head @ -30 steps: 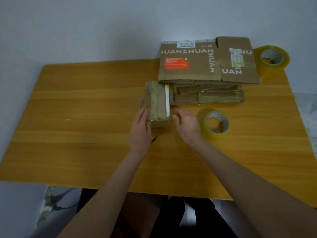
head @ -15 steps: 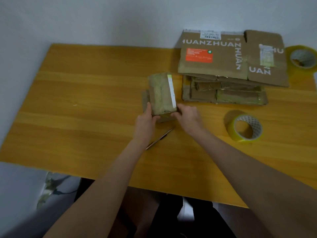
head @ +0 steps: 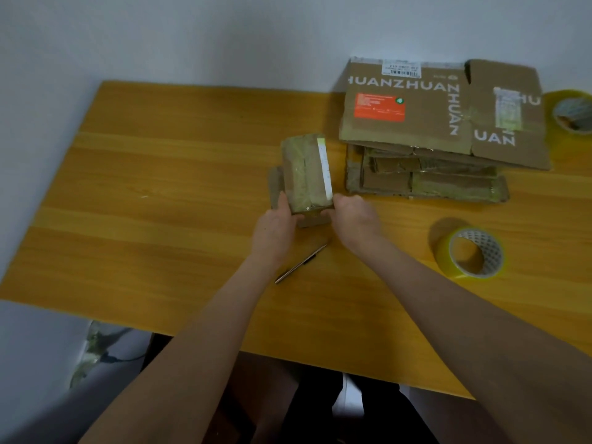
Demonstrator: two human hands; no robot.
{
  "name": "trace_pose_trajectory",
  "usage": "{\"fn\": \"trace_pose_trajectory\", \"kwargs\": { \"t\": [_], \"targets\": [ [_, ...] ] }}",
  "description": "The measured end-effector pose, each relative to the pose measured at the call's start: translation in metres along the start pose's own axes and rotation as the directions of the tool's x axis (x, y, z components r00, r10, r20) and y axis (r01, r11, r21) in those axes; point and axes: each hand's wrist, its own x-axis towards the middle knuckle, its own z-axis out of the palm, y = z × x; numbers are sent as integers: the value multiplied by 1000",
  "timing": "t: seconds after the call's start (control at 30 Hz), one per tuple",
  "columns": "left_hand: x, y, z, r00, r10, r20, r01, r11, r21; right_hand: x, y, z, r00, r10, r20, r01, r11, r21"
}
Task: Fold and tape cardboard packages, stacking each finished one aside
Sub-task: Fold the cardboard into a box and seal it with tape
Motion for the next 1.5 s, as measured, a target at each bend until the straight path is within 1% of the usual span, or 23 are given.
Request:
{"fn": "trace_pose_trajectory", "kwargs": {
  "t": [0.1,0.17,0.23,0.33,0.37,0.43,0.5,0.57,0.7,0.77,0.87,0.93,0.97,1.0,1.07,1.1,1.17,1.27,1.33,1.4,1.43,1.47,1.5],
  "targets": [
    [-4,-3,3,1000,7,16,-7,1000,-3,1,4,3,1000,-12,28,12,1000,20],
    [-6,-9,4,999,34,26,-34,999,0,0,8,0,997,13,73,-13,1000,3],
    [-8,-16,5,1000,6,-10,-6,1000,-11,-3,9,-7,996,51,77,-49,998,-29],
    [-18,4,4,986,-69,-152,39,981,-192,-8,2,-7,998,51,-22,-49,996,74],
    [-22,16,4,982,-99,-162,52,961,-272,-9,-3,-4,997,66,-29,-62,991,115],
    [-25,32,5,972,-207,-114,138,890,-435,-10,-14,3,993,117,-20,-111,977,181],
    [-16,29,10,951,-300,-75,223,833,-506,-7,-21,10,986,164,-16,-157,961,226],
    [-7,18,12,945,-326,-38,258,811,-526,-4,-28,11,984,177,-10,-169,957,236],
    [5,18,5,945,-324,40,285,758,-586,4,-32,7,984,176,-23,-167,963,213],
    [8,23,2,943,-323,77,308,763,-568,5,-34,10,985,168,38,-172,956,239],
    [12,21,0,944,-314,104,320,783,-533,2,-34,16,981,123,152,-173,909,380],
    [13,17,-5,956,-280,82,286,843,-455,0,-24,10,974,121,189,-178,929,324],
    [14,16,-8,966,-255,51,255,892,-374,0,-15,5,977,140,161,-183,937,296],
    [15,15,-10,974,-226,6,220,939,-265,2,-5,-2,981,167,101,-190,935,300],
    [17,16,-14,980,-190,-66,186,981,-60,8,9,-14,976,218,-23,-195,910,365],
    [17,17,-15,979,-189,-72,188,982,-12,13,11,-18,972,225,-65,-182,903,389],
    [18,14,-18,982,-185,-40,185,983,2,22,8,-23,975,199,-97,-143,902,408],
    [18,-4,-31,993,-108,51,105,993,45,30,1,-28,982,153,-108,-97,909,405],
    [16,-19,-45,989,-18,147,8,997,74,33,0,-29,992,110,-69,-73,910,407],
    [13,-31,-56,971,82,223,-110,987,117,35,-4,-30,999,51,16,-53,918,392],
    [11,-35,-58,967,113,230,-149,978,143,35,-6,-29,998,24,65,-46,930,364],
    [8,-36,-58,971,121,204,-153,977,150,35,-8,-28,994,2,106,-36,945,326],
    [5,-36,-56,985,97,141,-115,986,124,34,-10,-27,991,-16,136,-23,959,283]
  ]
}}
